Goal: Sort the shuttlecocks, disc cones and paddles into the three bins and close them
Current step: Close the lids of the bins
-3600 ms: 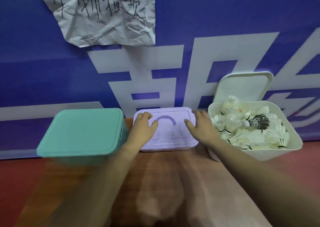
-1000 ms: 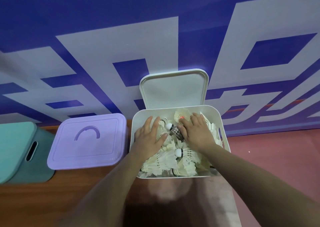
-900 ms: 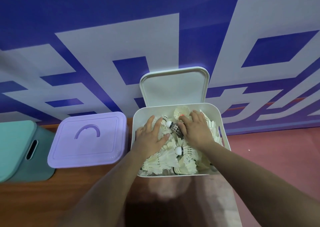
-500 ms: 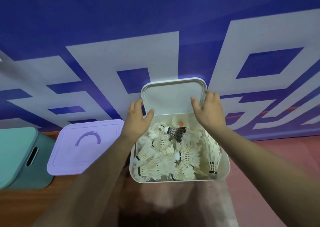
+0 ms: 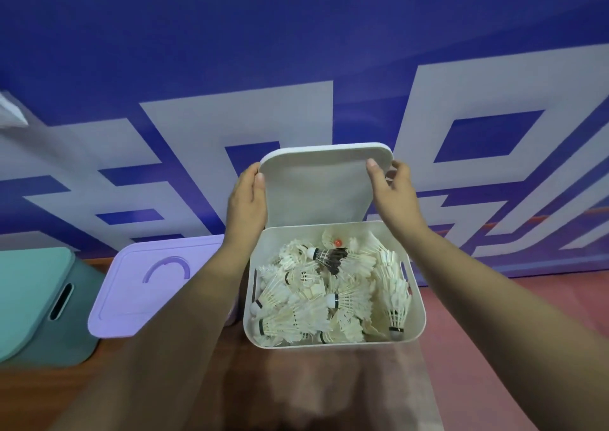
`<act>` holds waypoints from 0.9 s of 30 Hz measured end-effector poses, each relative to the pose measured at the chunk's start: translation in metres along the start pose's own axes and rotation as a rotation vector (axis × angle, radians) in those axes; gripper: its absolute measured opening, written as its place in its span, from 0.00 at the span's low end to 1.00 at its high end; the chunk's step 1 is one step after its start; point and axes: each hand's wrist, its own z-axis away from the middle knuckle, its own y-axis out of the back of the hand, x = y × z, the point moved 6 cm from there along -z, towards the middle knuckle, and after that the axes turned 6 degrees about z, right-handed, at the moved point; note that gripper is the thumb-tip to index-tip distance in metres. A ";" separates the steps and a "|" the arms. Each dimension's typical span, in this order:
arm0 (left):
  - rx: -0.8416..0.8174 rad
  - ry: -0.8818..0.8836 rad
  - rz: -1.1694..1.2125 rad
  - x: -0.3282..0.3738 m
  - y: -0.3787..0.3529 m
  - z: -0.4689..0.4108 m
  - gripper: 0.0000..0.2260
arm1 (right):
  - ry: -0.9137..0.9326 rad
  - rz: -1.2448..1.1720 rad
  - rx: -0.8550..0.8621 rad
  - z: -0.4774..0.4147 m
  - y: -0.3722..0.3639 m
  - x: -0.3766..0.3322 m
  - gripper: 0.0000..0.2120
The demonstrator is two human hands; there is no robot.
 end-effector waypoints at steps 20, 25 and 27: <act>-0.255 -0.510 -0.118 0.088 0.061 0.131 0.18 | -0.390 -0.813 -0.155 0.167 0.029 -0.039 0.17; -0.086 0.062 -0.376 -0.004 0.112 0.129 0.26 | -0.389 -0.716 -0.077 0.203 0.065 0.004 0.13; -0.197 0.313 -0.226 -0.023 0.111 0.139 0.29 | -0.416 -0.701 -0.058 0.213 0.073 0.024 0.13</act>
